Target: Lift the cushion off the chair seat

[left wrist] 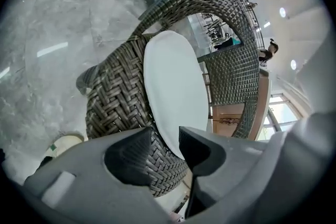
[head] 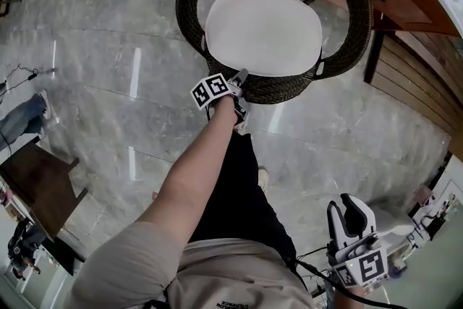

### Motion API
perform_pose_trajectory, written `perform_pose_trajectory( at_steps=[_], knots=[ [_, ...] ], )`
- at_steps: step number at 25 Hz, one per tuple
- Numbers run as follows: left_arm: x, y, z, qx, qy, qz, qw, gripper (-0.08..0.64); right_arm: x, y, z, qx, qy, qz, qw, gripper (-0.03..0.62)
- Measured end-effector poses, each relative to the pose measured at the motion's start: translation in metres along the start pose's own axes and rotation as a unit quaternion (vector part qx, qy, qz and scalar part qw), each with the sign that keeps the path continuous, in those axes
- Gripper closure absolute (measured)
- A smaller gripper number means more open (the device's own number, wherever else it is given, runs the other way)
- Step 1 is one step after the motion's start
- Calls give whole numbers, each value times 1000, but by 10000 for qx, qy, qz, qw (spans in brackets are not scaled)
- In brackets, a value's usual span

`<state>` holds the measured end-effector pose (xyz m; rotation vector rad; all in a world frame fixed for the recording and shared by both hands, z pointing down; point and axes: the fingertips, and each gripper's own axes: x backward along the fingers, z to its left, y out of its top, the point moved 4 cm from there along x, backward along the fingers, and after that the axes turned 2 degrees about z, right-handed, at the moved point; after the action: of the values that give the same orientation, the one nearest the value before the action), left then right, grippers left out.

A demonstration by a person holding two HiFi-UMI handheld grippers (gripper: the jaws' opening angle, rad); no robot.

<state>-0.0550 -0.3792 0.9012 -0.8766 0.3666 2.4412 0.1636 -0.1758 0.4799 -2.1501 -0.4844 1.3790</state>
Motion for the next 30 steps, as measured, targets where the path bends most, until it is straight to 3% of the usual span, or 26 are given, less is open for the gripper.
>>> perform_pose_trajectory(
  at_steps=[11, 13, 21, 30],
  knots=[
    [-22, 17, -8, 314, -464, -315, 9979, 397, 2, -15, -3, -178, 15, 54, 9998, 481],
    [-24, 20, -7, 373, -596, -353, 9969, 440, 3, -16, -3, -162, -1, 68, 9998, 482],
    [-6, 21, -18, 69, -857, -528, 9949, 503, 7, -19, -5, -171, 37, -28, 9998, 486],
    [34, 20, -75, -225, -1441, -697, 9868, 520, 34, -23, 10, 36, 79, -342, 9994, 507]
  ],
)
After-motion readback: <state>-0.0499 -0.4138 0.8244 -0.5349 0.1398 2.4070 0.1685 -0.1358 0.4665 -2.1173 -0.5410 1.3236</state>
